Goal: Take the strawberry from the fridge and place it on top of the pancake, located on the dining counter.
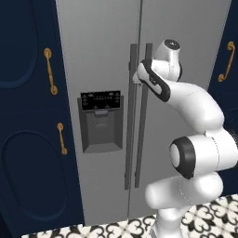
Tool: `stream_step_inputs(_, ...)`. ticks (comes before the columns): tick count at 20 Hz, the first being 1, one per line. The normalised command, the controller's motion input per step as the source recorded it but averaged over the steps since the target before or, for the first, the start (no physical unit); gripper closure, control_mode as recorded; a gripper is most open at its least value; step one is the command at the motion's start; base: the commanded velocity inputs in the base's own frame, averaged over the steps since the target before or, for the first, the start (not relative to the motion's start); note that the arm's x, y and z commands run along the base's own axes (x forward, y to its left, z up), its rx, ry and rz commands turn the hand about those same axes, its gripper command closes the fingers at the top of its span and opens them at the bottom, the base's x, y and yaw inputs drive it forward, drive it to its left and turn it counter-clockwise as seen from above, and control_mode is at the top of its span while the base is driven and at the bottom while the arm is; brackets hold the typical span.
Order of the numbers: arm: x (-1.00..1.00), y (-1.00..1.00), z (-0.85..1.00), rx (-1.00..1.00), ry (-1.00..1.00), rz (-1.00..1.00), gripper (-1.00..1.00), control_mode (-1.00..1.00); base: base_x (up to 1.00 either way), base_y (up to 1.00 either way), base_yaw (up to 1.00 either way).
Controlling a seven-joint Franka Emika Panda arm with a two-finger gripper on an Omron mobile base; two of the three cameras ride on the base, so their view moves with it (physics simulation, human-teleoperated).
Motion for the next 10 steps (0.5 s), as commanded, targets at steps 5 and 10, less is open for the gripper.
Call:
stream_step_inputs(5, 0.31, 0.00, -0.11, 0.00, -0.20, 0.02, -1.00, -1.00, 0.00, 0.00, 0.00)
stream_step_inputs(10, 0.57, -0.01, -0.14, 0.00, -0.17, 0.01, -1.00, -1.00, 0.00, 0.00, 0.00)
